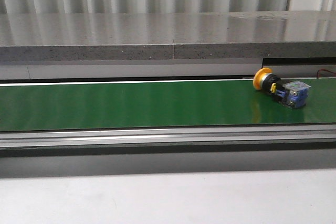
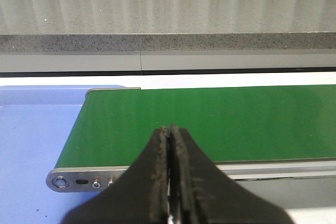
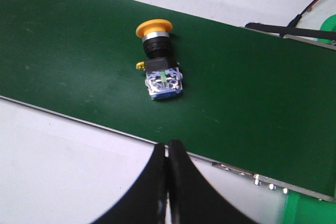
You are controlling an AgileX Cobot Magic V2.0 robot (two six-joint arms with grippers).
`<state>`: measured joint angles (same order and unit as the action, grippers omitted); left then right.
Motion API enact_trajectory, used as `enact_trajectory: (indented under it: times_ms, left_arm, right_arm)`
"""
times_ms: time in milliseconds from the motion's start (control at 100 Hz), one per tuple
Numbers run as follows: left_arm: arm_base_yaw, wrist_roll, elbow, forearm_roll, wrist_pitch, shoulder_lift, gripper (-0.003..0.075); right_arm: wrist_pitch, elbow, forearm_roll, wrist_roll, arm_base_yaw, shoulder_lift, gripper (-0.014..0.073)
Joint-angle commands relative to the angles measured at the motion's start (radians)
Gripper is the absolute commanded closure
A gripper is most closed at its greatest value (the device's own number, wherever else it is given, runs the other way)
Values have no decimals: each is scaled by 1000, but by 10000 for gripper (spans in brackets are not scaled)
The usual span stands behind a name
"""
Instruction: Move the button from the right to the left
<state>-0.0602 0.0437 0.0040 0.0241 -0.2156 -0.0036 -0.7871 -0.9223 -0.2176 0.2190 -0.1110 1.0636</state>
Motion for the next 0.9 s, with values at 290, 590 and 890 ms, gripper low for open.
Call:
enact_trajectory:
  times_ms: [290, 590, 890]
  left_arm:
    - [0, 3, 39, -2, 82, -30, 741]
    - [0, 3, 39, -2, 82, -30, 741]
    - [0, 3, 39, -2, 82, -30, 741]
  right_arm:
    - [161, 214, 2, 21, -2, -412, 659]
    - [171, 373, 2, 21, -2, -715, 659]
    - [186, 472, 2, 21, -2, -912, 659]
